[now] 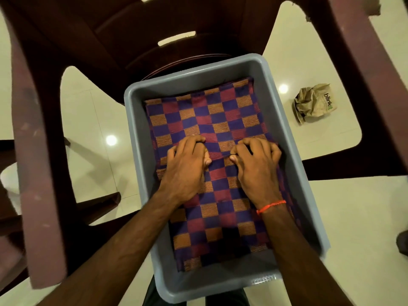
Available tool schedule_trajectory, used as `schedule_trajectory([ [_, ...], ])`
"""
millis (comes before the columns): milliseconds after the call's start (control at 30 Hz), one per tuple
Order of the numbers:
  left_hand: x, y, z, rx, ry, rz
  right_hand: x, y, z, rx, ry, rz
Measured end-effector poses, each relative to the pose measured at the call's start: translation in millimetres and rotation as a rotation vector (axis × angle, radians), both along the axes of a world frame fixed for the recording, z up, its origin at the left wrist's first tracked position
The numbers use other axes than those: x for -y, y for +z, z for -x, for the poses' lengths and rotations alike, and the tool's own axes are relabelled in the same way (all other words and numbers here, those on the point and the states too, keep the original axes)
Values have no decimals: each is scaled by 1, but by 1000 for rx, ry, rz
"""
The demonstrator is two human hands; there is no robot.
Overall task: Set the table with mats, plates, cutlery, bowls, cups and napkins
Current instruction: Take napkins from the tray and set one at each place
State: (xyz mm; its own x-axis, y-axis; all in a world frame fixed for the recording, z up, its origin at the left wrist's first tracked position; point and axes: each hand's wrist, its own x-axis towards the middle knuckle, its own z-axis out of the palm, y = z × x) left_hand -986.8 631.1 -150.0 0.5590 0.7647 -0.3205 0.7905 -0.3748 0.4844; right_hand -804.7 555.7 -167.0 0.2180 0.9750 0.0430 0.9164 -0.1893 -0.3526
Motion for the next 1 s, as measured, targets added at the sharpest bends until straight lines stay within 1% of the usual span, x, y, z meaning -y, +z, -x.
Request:
schedule_trajectory([
  [67,-3,13,2,86,5,65,1,13,1,-37,-3,-51],
  [133,-5,28,0,67,-33,106,0,29,4,-44,14,-85],
  [167,-6,36,-2,35,-65,103,-1,38,5,-35,23,-93],
  [267,-11,59,-9,-55,-156,-6,-7,67,7,-13,38,-125],
  [367,-22,88,-14,-20,-175,21,-14,103,6,39,17,-156],
  [467,-34,123,-16,42,-203,78,-19,137,4,79,-83,-179],
  [533,-44,146,-16,102,-214,126,-20,160,3,67,-183,-190],
  [667,-62,200,-20,229,-161,292,-10,198,-3,-15,-390,-202],
  [767,-70,243,-22,280,-88,451,1,218,-6,-47,-505,-148],
  [800,-72,257,-24,320,-62,528,4,225,-5,-90,-561,-141],
  [900,-74,300,-27,486,23,777,15,231,3,-338,-684,-111],
  [933,-75,313,-28,538,43,828,17,231,6,-461,-719,-81],
  [1000,-75,343,-27,609,47,880,20,251,14,-816,-832,-41],
])
